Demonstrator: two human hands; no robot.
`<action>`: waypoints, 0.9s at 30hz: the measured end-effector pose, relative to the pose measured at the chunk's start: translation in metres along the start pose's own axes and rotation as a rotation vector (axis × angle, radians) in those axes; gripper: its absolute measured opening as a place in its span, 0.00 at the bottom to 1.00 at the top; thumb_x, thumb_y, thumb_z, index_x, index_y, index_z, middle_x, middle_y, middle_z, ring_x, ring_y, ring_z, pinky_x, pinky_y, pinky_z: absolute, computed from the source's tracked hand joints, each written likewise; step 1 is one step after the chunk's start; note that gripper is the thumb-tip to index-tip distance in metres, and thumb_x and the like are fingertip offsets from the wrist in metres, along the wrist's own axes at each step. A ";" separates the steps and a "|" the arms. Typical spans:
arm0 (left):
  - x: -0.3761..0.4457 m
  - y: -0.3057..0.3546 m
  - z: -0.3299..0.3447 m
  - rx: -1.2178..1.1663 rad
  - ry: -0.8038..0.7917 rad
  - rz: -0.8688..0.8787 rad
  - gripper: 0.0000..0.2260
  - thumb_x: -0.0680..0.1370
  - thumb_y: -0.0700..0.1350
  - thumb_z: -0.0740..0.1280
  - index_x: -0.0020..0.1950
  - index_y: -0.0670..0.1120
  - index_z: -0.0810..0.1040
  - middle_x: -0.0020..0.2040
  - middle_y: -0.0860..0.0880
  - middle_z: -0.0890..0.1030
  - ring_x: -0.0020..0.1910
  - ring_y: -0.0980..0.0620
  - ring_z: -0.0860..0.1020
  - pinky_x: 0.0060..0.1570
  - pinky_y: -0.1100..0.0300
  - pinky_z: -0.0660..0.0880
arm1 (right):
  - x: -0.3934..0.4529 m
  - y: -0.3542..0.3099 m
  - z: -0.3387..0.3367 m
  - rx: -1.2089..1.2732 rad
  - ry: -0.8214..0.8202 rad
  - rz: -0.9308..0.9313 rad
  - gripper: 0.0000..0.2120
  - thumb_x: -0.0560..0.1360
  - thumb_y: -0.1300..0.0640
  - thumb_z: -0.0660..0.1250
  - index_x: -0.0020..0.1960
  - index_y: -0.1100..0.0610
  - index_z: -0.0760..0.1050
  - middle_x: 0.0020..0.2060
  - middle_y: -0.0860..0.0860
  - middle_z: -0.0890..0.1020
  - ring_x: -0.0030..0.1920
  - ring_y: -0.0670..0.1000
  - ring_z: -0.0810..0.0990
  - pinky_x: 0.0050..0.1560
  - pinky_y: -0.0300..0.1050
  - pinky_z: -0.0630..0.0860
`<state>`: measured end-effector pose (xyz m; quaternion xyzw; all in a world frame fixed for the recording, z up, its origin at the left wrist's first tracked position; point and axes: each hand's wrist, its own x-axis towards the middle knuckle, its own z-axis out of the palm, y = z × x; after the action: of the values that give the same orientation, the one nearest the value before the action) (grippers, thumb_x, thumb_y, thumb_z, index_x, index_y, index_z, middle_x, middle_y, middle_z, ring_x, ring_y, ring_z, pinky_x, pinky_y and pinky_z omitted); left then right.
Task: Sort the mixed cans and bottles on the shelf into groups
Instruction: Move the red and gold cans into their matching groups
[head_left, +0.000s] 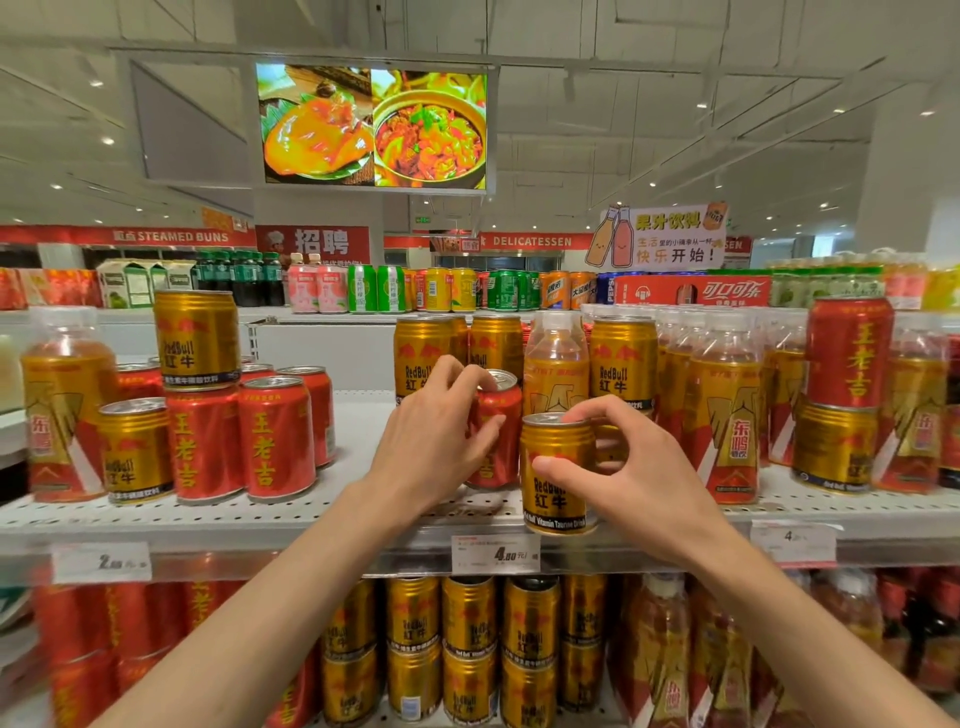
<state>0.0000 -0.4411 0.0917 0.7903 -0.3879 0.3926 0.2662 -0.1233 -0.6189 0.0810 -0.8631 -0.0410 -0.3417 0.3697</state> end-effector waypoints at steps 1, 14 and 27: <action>0.000 0.000 0.000 -0.004 -0.003 -0.002 0.15 0.78 0.50 0.73 0.61 0.46 0.77 0.55 0.50 0.73 0.39 0.53 0.75 0.40 0.58 0.79 | -0.001 0.001 -0.001 0.007 0.004 0.005 0.18 0.69 0.41 0.76 0.54 0.42 0.74 0.50 0.40 0.82 0.53 0.41 0.80 0.52 0.43 0.81; 0.007 0.007 -0.011 0.064 -0.184 -0.030 0.20 0.75 0.60 0.73 0.51 0.50 0.66 0.51 0.53 0.77 0.47 0.48 0.77 0.44 0.58 0.71 | -0.002 0.007 -0.004 0.016 0.012 0.021 0.19 0.69 0.40 0.76 0.55 0.42 0.74 0.52 0.39 0.81 0.53 0.40 0.80 0.51 0.41 0.80; -0.007 0.004 -0.032 -0.327 -0.077 -0.204 0.20 0.71 0.56 0.78 0.49 0.53 0.68 0.56 0.51 0.81 0.51 0.48 0.83 0.40 0.57 0.84 | -0.010 0.012 -0.022 0.013 0.037 0.041 0.19 0.69 0.42 0.76 0.55 0.41 0.74 0.53 0.37 0.81 0.55 0.38 0.78 0.50 0.37 0.75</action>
<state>-0.0189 -0.4175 0.1041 0.7862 -0.3745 0.2648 0.4142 -0.1395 -0.6404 0.0780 -0.8549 -0.0187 -0.3496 0.3829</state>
